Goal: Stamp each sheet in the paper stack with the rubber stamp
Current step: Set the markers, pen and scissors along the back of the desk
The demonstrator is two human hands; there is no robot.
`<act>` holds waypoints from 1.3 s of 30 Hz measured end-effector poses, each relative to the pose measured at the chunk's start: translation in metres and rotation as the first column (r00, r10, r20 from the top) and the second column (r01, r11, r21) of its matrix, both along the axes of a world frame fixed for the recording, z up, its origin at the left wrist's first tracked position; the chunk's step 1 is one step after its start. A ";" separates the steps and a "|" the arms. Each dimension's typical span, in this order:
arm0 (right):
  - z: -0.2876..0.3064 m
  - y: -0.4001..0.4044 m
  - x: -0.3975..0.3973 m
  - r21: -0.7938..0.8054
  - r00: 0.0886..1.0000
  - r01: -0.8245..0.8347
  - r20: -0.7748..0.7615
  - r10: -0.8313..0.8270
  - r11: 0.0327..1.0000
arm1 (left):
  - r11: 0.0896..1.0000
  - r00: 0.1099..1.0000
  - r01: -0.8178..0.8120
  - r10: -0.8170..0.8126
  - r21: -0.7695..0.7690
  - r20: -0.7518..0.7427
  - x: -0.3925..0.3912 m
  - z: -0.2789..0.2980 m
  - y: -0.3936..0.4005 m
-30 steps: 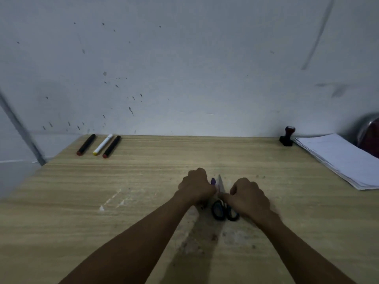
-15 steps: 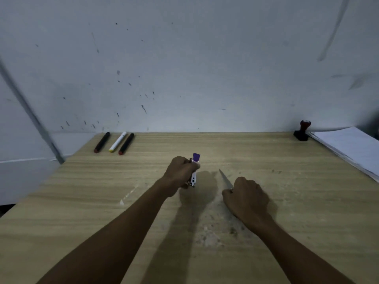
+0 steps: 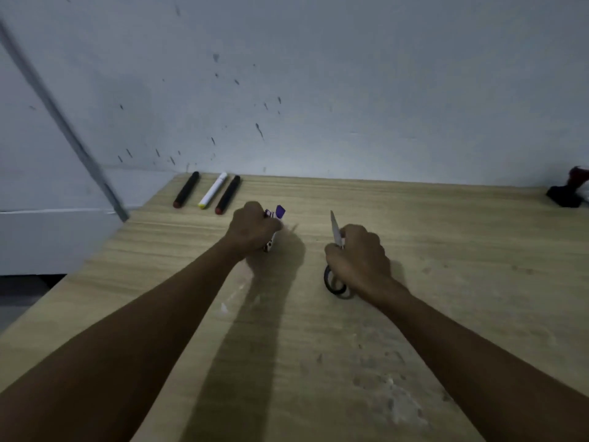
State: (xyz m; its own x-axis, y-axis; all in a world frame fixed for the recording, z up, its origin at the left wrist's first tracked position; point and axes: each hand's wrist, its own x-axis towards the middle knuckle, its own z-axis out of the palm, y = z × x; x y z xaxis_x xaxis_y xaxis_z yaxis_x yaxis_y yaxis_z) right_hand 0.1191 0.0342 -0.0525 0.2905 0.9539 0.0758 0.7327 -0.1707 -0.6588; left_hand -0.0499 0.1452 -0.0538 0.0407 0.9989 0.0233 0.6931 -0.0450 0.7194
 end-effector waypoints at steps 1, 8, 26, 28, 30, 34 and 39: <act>0.000 0.013 -0.006 0.006 1.000 -0.010 -0.005 0.010 1.000 | 1.000 0.998 -0.007 0.007 0.015 -0.057 -0.003 0.001 0.012; 0.001 0.109 -0.045 -0.040 0.991 -0.075 0.110 0.079 0.996 | 0.991 0.891 0.071 -0.013 0.111 -0.453 -0.010 0.013 0.092; -0.016 0.215 -0.071 -0.047 0.972 -0.131 0.193 0.138 0.990 | 0.994 0.848 0.096 -0.055 0.050 -0.527 0.005 0.005 0.187; -0.017 0.214 -0.071 -0.056 0.968 -0.152 0.192 0.160 0.987 | 0.995 0.846 0.094 -0.059 0.040 -0.530 0.004 0.006 0.186; -0.017 0.212 -0.071 -0.075 0.966 -0.161 0.190 0.173 0.984 | 0.996 0.845 0.092 -0.066 0.023 -0.531 0.003 0.006 0.186; -0.016 0.212 -0.069 -0.094 0.965 -0.172 0.182 0.187 0.981 | 0.997 0.848 0.081 -0.069 -0.001 -0.525 0.003 0.010 0.182; -0.011 0.204 -0.062 -0.105 0.966 -0.180 0.171 0.196 0.978 | 0.986 0.829 0.059 0.039 0.157 -0.558 0.009 0.020 0.163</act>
